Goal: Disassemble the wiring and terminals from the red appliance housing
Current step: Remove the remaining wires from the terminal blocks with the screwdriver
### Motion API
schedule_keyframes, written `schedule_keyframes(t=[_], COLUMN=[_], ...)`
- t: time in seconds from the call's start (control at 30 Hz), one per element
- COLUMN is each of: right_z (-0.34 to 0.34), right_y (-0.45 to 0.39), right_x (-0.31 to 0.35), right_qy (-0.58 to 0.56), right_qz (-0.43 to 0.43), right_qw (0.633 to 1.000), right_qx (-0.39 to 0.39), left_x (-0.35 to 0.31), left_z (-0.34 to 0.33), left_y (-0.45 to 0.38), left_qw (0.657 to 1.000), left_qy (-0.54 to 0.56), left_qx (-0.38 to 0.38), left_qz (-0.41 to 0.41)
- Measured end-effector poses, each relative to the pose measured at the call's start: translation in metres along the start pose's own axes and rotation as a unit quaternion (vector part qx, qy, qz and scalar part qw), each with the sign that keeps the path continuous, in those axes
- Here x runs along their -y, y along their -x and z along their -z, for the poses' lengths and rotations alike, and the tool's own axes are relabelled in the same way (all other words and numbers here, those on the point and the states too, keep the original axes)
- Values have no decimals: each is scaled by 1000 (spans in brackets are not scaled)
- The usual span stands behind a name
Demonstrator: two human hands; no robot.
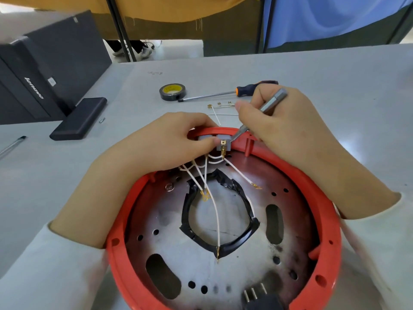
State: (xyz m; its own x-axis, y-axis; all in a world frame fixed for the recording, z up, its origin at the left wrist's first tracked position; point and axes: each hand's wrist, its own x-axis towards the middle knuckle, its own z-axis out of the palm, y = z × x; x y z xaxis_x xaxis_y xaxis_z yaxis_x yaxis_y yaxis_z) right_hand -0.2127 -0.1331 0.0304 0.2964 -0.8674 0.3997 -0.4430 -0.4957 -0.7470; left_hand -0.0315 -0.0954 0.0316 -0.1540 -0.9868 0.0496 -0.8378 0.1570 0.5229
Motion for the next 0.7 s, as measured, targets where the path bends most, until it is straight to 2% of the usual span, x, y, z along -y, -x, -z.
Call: schedule_keyframes(t=[0.2,0.43,0.7], right_z=[-2,-2,-2], right_y=[1,-1,1], right_x=[1,1,0], right_qy=[-4,-10,-23], right_qz=[-3,-10,12], right_qw=[1000,1000,999], right_qx=[5,7,25], left_x=[5,3,4], left_z=[-1,-3,-4], left_y=[-1,-4,-3], left_qw=[997,991,992], left_qy=[-43,-87,-92], left_qx=[-39,-93,-82], left_qz=[-43,-42,-34])
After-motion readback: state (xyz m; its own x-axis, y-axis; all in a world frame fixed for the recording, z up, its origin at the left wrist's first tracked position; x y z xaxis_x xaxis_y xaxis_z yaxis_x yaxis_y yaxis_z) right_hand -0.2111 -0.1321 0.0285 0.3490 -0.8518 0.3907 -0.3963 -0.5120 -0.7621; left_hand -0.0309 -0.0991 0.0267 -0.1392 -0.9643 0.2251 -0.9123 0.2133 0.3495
